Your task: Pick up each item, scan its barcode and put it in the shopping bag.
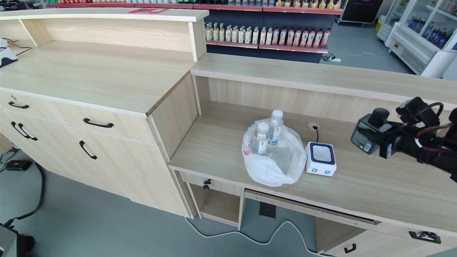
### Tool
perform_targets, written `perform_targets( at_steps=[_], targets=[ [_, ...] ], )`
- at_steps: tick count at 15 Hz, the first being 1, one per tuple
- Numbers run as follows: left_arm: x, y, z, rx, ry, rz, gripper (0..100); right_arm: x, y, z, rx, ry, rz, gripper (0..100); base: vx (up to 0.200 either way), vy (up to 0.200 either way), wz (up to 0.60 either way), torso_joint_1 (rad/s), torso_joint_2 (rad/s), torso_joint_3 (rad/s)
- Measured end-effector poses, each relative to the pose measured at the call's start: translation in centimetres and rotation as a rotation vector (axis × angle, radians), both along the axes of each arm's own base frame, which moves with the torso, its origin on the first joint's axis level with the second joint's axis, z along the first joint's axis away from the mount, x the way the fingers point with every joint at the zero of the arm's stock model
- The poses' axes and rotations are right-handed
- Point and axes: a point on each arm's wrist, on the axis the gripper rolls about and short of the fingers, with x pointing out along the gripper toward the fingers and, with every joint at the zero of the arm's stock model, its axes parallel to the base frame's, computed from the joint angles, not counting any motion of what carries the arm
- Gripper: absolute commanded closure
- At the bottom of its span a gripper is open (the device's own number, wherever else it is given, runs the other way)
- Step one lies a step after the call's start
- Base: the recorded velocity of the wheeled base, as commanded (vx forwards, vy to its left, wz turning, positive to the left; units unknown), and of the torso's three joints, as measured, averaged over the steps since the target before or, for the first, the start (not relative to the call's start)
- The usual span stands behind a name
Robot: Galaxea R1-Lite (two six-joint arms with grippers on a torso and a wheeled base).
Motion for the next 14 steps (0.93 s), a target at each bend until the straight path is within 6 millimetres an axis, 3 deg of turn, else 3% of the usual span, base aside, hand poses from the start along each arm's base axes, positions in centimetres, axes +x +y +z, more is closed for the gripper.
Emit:
perform_targets(
  at_steps=[3, 5, 7, 9, 14],
  targets=[
    [0.0, 0.0, 0.0, 0.0, 0.0, -0.001, 0, -4.5, -1.9, 1.4, 0.173, 0.097, -0.178, 100, 0.0, 0.0, 0.0, 0.0, 0.0, 0.0],
    [0.0, 0.0, 0.0, 0.0, 0.0, 0.0, 0, -5.8, -2.7, 2.0, 0.229, 0.084, -0.278, 100, 0.0, 0.0, 0.0, 0.0, 0.0, 0.0],
    [0.0, 0.0, 0.0, 0.0, 0.0, -0.001, 0, -6.3, -3.3, 2.4, 0.356, 0.062, -0.473, 100, 0.0, 0.0, 0.0, 0.0, 0.0, 0.0],
    [0.0, 0.0, 0.0, 0.0, 0.0, 0.0, 0, -6.2, -3.2, 2.7, 0.366, 0.025, -0.529, 100, 0.0, 0.0, 0.0, 0.0, 0.0, 0.0],
    [0.0, 0.0, 0.0, 0.0, 0.0, -0.001, 0, -5.9, -2.8, 2.4, 0.123, -0.019, -0.546, 100, 0.0, 0.0, 0.12, 0.0, 0.0, 0.0]
  ],
)
